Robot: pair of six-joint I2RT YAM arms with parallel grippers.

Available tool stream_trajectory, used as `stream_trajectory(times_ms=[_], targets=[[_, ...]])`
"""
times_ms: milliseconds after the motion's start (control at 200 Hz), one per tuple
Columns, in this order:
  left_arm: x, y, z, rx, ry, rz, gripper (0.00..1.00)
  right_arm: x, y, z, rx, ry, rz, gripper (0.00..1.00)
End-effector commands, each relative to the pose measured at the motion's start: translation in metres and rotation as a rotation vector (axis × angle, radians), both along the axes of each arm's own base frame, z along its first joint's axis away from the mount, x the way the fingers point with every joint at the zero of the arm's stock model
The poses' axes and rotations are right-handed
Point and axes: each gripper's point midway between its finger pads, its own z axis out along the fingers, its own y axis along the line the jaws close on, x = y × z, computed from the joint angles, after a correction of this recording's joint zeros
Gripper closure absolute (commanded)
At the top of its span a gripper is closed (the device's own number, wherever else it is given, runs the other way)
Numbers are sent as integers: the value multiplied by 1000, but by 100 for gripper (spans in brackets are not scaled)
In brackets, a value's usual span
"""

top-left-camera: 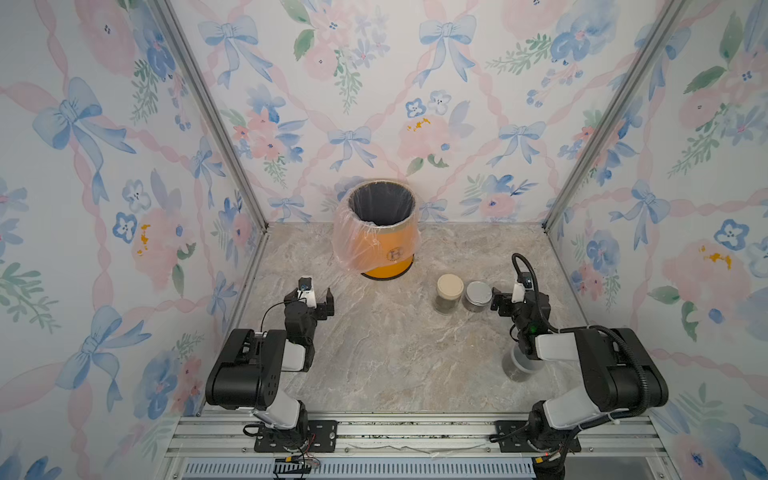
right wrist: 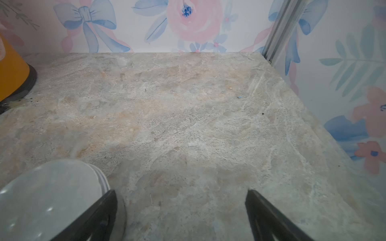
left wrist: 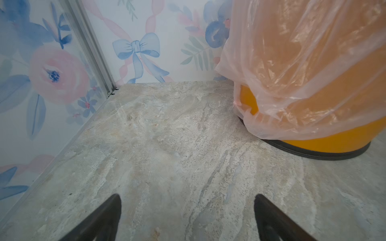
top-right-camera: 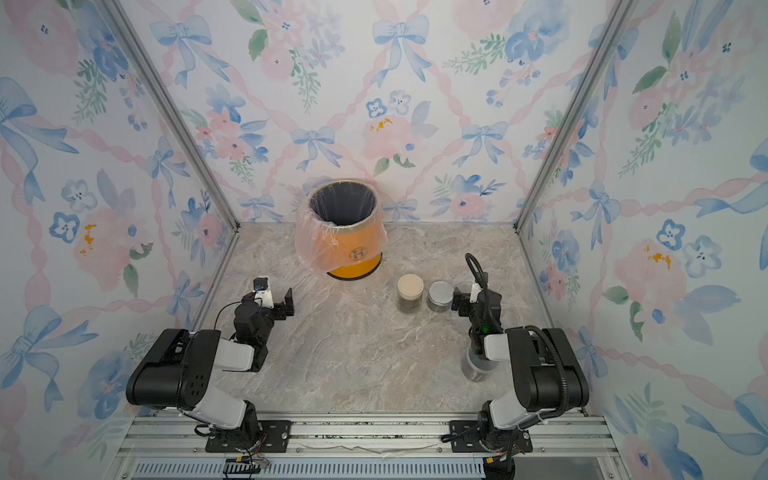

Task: Empty moldy tea leaves from jars
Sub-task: Move the trash bin to the center of the board.

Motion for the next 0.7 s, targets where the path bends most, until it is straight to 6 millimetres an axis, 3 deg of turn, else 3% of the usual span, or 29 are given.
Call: stream_trajectory(times_ms=[0,695], targets=[[-1,0,1,7,-3,5,2,5,2,10,-7,-25,7,3],[-1,0,2,10,-6,8,2,5,1,11,-8,-25,7,4]])
